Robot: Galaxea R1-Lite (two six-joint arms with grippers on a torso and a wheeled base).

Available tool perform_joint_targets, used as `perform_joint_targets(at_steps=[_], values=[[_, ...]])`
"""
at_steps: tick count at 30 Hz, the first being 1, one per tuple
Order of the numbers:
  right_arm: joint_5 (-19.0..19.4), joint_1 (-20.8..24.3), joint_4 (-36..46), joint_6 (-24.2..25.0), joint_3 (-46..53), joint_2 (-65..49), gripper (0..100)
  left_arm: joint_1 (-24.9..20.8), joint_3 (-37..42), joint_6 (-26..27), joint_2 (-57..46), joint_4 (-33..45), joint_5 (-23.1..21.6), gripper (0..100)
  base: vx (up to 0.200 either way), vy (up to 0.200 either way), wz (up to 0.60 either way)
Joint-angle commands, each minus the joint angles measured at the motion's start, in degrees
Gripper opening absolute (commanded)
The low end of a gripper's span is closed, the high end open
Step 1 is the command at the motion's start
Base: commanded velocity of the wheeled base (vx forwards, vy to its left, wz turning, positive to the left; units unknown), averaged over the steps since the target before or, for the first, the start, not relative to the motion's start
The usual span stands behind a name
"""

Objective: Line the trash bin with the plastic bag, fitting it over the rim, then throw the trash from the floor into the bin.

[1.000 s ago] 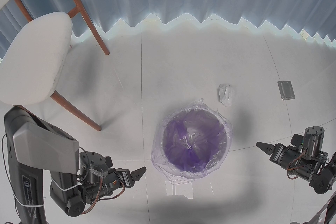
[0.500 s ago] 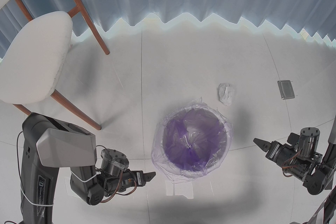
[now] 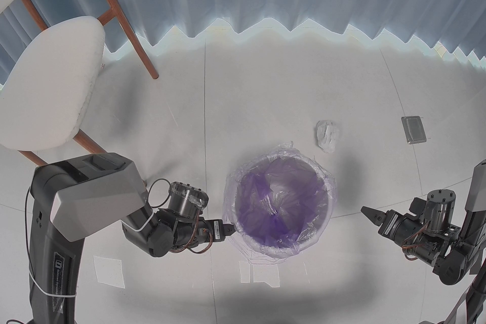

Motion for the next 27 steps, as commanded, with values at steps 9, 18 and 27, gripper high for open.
perform_joint_targets(at_steps=[9,18,27], values=[[-0.30,0.58,-0.32,1.19,1.04,0.78,100,0.65,-17.56,0.22,4.64,21.66,4.49,100,0.000,0.000,0.00],[-0.66,0.58,-0.32,1.72,1.66,0.78,100,2.94,-28.37,-0.22,10.09,31.68,7.31,100,0.000,0.000,0.00],[-0.66,0.40,-0.41,1.81,2.10,0.69,100,4.96,-35.57,-5.58,11.93,42.84,6.96,100,0.000,0.000,0.00]])
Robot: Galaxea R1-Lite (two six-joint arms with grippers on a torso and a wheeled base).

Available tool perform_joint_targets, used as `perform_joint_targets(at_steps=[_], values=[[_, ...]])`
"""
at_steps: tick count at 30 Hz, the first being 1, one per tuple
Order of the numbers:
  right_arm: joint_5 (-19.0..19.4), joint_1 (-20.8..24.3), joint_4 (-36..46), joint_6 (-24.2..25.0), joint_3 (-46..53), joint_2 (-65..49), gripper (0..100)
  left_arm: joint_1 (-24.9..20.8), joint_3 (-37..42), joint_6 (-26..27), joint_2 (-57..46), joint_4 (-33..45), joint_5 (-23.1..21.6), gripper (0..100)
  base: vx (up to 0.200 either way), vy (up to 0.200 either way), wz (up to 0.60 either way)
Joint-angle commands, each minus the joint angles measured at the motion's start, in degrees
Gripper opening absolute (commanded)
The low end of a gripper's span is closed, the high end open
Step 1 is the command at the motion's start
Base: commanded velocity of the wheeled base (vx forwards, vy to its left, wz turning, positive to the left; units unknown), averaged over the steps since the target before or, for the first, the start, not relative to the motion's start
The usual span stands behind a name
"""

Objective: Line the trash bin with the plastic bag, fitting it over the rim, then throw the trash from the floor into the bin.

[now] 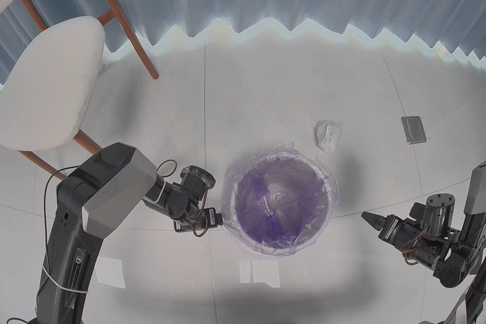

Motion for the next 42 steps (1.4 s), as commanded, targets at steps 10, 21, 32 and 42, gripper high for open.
perform_joint_targets(at_steps=[10,21,32,42], values=[[-0.02,-0.57,0.07,1.46,0.43,0.32,100,-0.17,0.03,-8.69,-5.15,6.54,-1.28,100,0.000,0.000,0.00],[-2.75,-1.62,-0.02,9.72,0.34,4.98,100,-4.74,23.68,-17.65,-31.26,-3.66,-0.67,100,0.000,0.000,0.00],[-0.29,-8.91,0.68,5.76,-11.70,9.63,100,-4.65,46.70,-12.55,-54.64,-25.89,-4.36,100,0.000,0.000,0.00],[4.11,-9.53,1.30,-1.71,-17.50,11.66,100,0.10,48.64,0.81,-63.87,-26.60,-9.72,100,0.160,0.000,0.00]])
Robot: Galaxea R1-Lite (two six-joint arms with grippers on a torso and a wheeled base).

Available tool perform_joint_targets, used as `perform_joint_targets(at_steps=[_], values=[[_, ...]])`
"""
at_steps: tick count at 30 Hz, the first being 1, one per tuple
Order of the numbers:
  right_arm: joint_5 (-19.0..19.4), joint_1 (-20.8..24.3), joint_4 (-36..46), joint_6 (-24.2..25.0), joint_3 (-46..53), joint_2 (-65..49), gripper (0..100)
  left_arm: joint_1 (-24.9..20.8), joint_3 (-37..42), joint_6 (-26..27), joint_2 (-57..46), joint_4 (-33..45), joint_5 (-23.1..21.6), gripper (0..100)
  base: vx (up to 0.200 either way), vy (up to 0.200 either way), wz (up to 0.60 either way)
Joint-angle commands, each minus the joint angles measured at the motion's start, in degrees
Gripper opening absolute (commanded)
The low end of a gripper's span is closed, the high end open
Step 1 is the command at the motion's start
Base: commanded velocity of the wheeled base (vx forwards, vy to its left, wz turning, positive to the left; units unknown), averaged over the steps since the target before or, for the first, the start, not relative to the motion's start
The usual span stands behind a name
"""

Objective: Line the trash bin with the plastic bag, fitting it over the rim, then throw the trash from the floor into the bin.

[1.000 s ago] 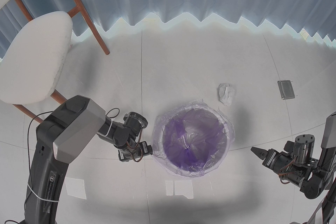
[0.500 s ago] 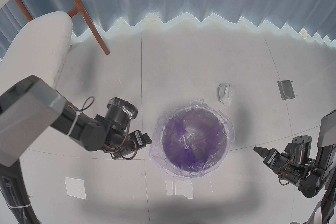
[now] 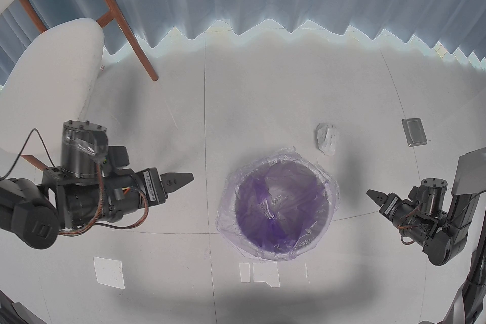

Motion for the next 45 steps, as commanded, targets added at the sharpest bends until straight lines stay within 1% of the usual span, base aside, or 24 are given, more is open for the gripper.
perform_joint_targets(at_steps=[1,2,5,6,7,10,12,14,15,16,18,21,22,24,29,30,34,36,40,41,45], values=[[1.11,-0.61,0.53,-3.80,-4.89,2.54,100,1.33,0.96,2.43,-8.08,-0.25,-1.38,100,0.200,0.000,0.00],[1.64,-0.34,1.94,-4.68,-8.14,2.45,100,1.15,1.05,2.69,-9.67,-0.07,-1.47,100,0.200,0.000,0.00],[1.64,0.10,8.71,-4.76,-14.12,1.66,100,1.24,1.31,2.69,-11.77,0.45,-1.47,100,0.200,0.000,0.00],[1.64,0.36,13.19,-5.03,-16.93,0.95,100,1.41,1.49,2.60,-12.74,0.80,-1.47,100,0.200,0.000,0.00],[1.64,0.45,15.12,-5.03,-18.34,0.52,100,1.50,1.58,2.69,-13.09,1.07,-1.47,100,0.200,0.000,0.00],[1.64,1.24,26.20,-5.64,-27.30,-0.19,100,1.59,1.40,2.69,-15.20,1.68,-0.94,100,0.200,0.000,0.00],[1.64,1.68,30.42,-5.99,-30.82,0.16,100,1.06,1.40,2.87,-15.73,1.33,-0.42,100,0.200,0.000,0.00],[1.82,2.21,36.22,-6.26,-35.83,1.66,100,-0.43,1.58,4.01,-16.52,1.24,2.13,100,0.100,0.000,0.00],[1.82,2.82,37.45,-6.26,-37.32,2.54,100,-1.57,1.84,4.54,-17.14,1.33,3.89,100,0.000,0.000,0.00],[1.82,3.17,37.62,-6.35,-38.37,3.50,100,-2.45,2.19,4.54,-17.84,1.24,5.47,100,0.000,0.000,0.00],[1.73,3.88,37.89,-6.87,-39.69,5.44,100,-3.07,2.81,4.71,-19.42,1.07,6.61,100,0.000,0.000,0.00],[1.73,4.49,38.06,-9.42,-40.66,7.99,100,-3.07,3.16,4.89,-21.79,1.16,6.35,100,0.000,0.000,0.00],[1.73,4.49,38.06,-9.60,-40.66,8.16,100,-3.07,3.16,4.89,-21.88,1.16,6.35,100,0.000,0.000,0.00],[1.55,4.67,37.71,-11.88,-41.36,11.15,100,-2.72,3.16,4.89,-23.82,1.16,6.35,100,0.000,0.000,0.00],[1.38,4.58,37.36,-13.29,-44.88,15.98,100,-1.66,3.25,4.89,-25.93,1.16,6.61,100,0.000,0.000,0.00],[1.29,4.40,37.27,-13.11,-47.95,18.09,100,-0.43,3.16,5.06,-26.36,1.07,6.61,100,0.000,0.000,0.00],[-0.12,4.40,37.97,-13.47,-54.46,22.40,100,3.44,3.16,7.61,-26.63,0.98,6.53,100,0.000,0.000,0.00],[-0.21,4.40,38.33,-14.08,-57.71,24.42,100,4.75,3.25,8.75,-27.16,0.98,6.44,100,0.000,0.000,0.00],[-0.47,4.32,40.61,-15.49,-62.46,27.06,100,5.63,3.16,9.02,-27.24,0.98,6.44,100,0.000,0.000,0.00],[-0.82,4.23,42.72,-15.57,-65.09,27.94,100,6.07,3.16,9.02,-27.33,0.98,6.44,100,0.000,0.000,0.00],[-1.26,3.61,46.85,-15.49,-71.77,30.57,100,7.66,3.16,9.02,-28.03,0.98,6.35,100,0.000,0.000,0.00]])
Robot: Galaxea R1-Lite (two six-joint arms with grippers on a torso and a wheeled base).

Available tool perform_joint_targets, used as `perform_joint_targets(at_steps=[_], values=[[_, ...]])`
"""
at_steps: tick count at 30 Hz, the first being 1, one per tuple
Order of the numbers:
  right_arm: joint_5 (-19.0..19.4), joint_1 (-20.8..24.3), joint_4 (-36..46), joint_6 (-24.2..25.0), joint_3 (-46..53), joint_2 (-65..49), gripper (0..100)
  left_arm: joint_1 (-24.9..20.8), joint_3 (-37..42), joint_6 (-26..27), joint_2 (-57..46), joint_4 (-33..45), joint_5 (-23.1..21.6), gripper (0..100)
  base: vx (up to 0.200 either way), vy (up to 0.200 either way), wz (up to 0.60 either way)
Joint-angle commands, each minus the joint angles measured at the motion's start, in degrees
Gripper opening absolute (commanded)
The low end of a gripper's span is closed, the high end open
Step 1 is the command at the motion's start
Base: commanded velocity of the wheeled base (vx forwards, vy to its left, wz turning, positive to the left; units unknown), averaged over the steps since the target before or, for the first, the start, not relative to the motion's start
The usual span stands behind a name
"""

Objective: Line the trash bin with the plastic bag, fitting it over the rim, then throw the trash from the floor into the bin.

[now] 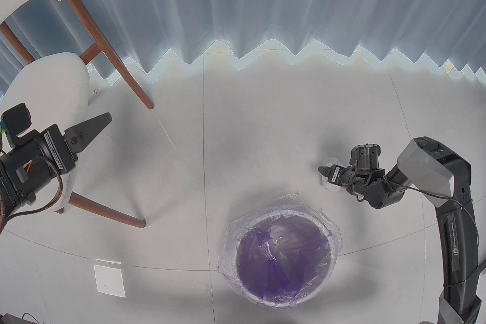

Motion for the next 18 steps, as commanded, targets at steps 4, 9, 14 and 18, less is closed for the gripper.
perform_joint_targets(at_steps=[4,9,14,18], values=[[-1.37,-0.61,5.22,-0.41,-11.05,7.06,0,3.74,0.13,0.19,-1.63,-0.06,0.01,100,0.000,0.000,0.00],[-1.81,-0.61,5.31,-0.41,-11.67,6.97,0,5.41,1.09,0.28,-1.81,-0.14,-0.07,100,0.000,0.000,0.00],[-5.24,-1.84,4.69,0.29,-5.60,1.44,0,8.58,1.09,1.77,-1.54,-3.04,-0.42,100,0.000,0.000,0.00],[-5.24,-3.42,3.20,0.47,5.21,-7.18,0,10.60,1.18,2.83,-1.54,-5.15,-4.38,100,0.000,0.000,0.00]])
